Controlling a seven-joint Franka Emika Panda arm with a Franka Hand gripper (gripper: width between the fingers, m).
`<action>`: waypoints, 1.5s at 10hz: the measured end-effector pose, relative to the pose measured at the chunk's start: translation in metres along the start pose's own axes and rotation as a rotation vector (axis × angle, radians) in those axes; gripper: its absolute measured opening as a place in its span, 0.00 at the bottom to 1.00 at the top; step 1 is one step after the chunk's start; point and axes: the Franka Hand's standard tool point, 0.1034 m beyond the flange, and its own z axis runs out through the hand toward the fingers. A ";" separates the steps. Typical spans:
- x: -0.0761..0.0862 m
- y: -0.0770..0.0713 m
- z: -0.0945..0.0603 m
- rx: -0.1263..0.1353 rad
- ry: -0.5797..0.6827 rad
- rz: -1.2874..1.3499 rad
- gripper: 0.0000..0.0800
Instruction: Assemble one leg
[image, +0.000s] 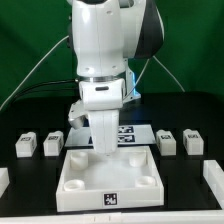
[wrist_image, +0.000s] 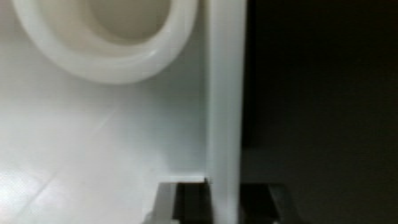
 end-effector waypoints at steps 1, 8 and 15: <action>0.001 0.002 -0.001 -0.001 0.000 0.001 0.07; 0.062 0.059 -0.001 -0.030 0.023 0.040 0.07; 0.089 0.058 0.000 0.035 -0.009 0.083 0.07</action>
Offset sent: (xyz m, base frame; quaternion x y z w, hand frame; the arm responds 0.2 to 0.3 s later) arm 0.0370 0.0386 0.0031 -0.0166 0.0037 -0.0015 0.9999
